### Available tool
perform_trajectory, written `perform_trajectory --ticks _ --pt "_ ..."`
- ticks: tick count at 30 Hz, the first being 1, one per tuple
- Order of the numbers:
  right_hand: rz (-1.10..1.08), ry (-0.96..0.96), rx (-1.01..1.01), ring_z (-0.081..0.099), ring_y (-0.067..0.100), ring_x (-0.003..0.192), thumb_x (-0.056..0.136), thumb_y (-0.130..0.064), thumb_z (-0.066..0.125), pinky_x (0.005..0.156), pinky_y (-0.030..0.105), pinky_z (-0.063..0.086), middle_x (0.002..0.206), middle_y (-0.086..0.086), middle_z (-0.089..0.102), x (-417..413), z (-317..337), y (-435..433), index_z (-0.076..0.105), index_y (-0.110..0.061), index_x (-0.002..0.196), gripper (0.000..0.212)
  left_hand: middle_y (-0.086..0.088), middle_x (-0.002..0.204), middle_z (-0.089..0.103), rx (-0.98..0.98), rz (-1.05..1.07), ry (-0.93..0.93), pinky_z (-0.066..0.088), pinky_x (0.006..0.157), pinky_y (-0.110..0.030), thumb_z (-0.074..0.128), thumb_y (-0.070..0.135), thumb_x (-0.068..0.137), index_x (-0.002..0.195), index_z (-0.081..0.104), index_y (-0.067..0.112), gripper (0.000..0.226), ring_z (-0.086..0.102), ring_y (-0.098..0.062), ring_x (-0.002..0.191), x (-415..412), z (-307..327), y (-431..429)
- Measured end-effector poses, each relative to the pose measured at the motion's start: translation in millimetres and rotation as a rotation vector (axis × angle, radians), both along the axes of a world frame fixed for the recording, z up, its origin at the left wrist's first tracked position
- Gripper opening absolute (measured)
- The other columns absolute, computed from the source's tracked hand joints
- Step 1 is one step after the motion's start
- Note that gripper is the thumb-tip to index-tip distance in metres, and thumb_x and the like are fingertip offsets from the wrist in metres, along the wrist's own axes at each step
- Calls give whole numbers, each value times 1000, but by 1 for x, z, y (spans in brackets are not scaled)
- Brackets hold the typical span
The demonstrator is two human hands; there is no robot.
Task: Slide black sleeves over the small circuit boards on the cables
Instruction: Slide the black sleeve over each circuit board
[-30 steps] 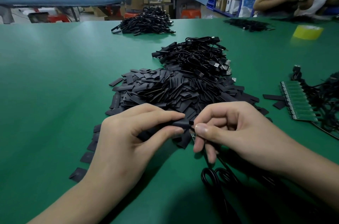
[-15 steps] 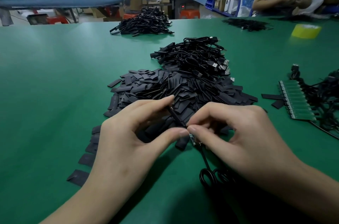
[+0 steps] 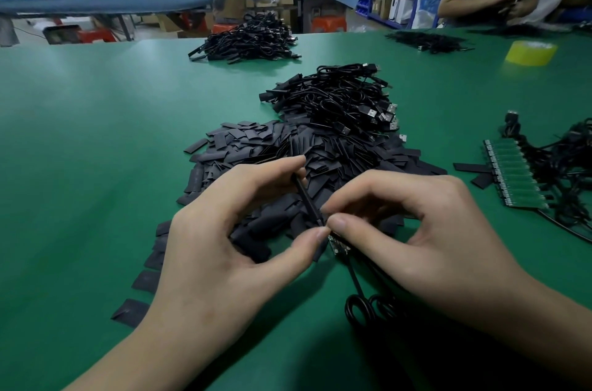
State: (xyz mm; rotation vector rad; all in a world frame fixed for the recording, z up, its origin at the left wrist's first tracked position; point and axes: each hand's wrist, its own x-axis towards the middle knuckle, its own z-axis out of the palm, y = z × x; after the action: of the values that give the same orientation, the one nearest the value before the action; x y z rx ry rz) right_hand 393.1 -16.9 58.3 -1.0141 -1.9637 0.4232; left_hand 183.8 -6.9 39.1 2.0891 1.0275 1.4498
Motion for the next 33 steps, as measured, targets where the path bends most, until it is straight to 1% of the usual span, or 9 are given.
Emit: perform_trajectory --ticks 4,8,12,17,21,23,27,29,33 --pt "2 -40 15 70 2 73 90 -21 73 65 13 50 76 -19 72 1 -1 1 76 -27 90 6 8 119 70 11 -8 16 53 98 -38 84 28 76 127 65 26 55 67 -18 115 0 2 -1" --pt "17 -32 0 70 0 74 90 -20 72 67 10 48 77 -20 72 1 -2 1 77 -26 91 8 11 116 70 31 7 39 51 96 -27 84 29 74 124 66 28 53 67 -15 114 0 5 -2" --pt "14 -78 78 68 -5 74 88 -19 75 69 7 47 81 -20 73 3 1 1 78 -24 94 8 13 113 70 28 9 54 50 94 -22 85 29 73 120 67 29 50 67 -12 111 0 7 -3" --pt "-19 -146 160 69 -2 77 89 -21 74 69 12 50 86 -17 75 3 0 2 78 -23 96 8 13 112 71 5 -4 58 51 93 -22 84 29 74 119 67 28 48 68 -11 109 0 7 -3" --pt "28 -153 24 70 2 75 92 -24 69 69 16 52 81 -17 74 4 1 3 76 -27 94 8 11 113 72 -16 25 26 53 94 -26 83 32 74 120 67 30 48 69 -13 109 -1 4 0" --pt "39 -193 -70 70 5 76 91 -33 68 69 21 53 80 -16 72 6 0 3 73 -30 94 7 10 114 72 -46 51 -22 53 94 -30 82 36 75 121 66 32 49 69 -15 109 -3 1 1" --pt "25 -314 -166 69 8 77 87 -57 58 70 33 54 82 -20 70 8 -1 5 69 -34 93 25 10 109 72 -103 108 -149 54 91 -21 78 44 72 119 66 36 49 70 -16 105 -6 -1 7" --pt "25 -314 -191 68 11 74 88 -56 57 69 36 54 82 -20 71 9 -1 8 70 -35 92 25 8 107 72 -121 135 -203 55 89 -23 78 46 71 117 65 37 48 70 -18 101 -8 -3 10" --pt "3 -253 -174 69 9 67 90 -45 62 64 30 54 76 -20 72 11 0 11 73 -34 88 15 13 112 70 -149 150 -213 54 93 -31 76 50 72 123 61 37 55 67 -13 107 -9 -7 14"
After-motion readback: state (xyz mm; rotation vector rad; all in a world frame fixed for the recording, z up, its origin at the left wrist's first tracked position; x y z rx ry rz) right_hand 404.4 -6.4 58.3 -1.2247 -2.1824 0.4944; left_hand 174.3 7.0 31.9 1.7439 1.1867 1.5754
